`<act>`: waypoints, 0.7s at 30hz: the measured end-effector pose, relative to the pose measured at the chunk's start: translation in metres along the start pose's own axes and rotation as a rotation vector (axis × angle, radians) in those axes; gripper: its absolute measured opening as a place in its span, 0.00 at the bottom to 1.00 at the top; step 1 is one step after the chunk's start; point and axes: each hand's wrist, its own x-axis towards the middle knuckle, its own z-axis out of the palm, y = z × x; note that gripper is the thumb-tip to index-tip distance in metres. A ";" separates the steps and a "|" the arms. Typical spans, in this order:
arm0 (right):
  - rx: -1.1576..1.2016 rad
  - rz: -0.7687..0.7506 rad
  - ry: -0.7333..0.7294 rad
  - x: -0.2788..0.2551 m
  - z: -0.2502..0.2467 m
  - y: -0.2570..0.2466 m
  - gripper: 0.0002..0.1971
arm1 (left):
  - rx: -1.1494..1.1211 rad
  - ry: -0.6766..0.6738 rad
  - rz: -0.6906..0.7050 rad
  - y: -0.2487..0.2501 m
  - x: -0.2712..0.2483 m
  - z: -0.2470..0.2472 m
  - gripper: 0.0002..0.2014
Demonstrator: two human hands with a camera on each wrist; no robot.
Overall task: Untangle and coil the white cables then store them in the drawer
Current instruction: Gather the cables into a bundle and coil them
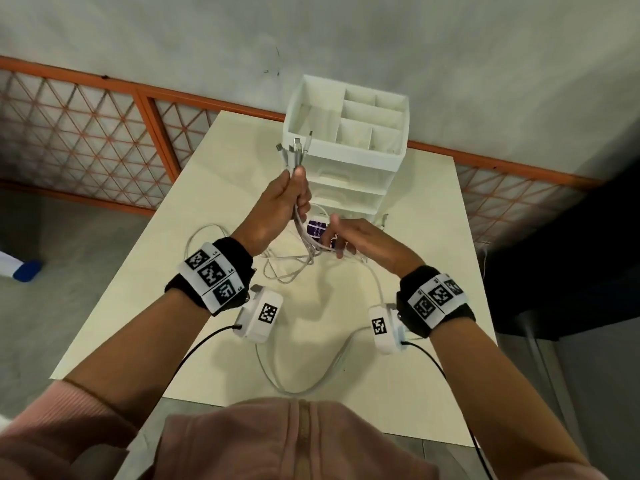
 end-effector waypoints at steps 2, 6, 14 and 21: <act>-0.079 0.009 -0.035 -0.001 -0.009 0.005 0.12 | 0.002 0.069 0.028 0.003 0.002 -0.003 0.18; -0.196 0.011 0.027 -0.005 -0.032 0.014 0.10 | 0.015 0.125 0.093 0.010 0.008 -0.007 0.18; -0.718 0.573 0.012 -0.048 -0.086 0.102 0.12 | -0.163 0.411 0.208 0.018 0.020 -0.044 0.19; -0.286 0.444 0.447 -0.053 -0.085 0.115 0.17 | 0.169 0.179 0.177 0.005 0.020 -0.025 0.18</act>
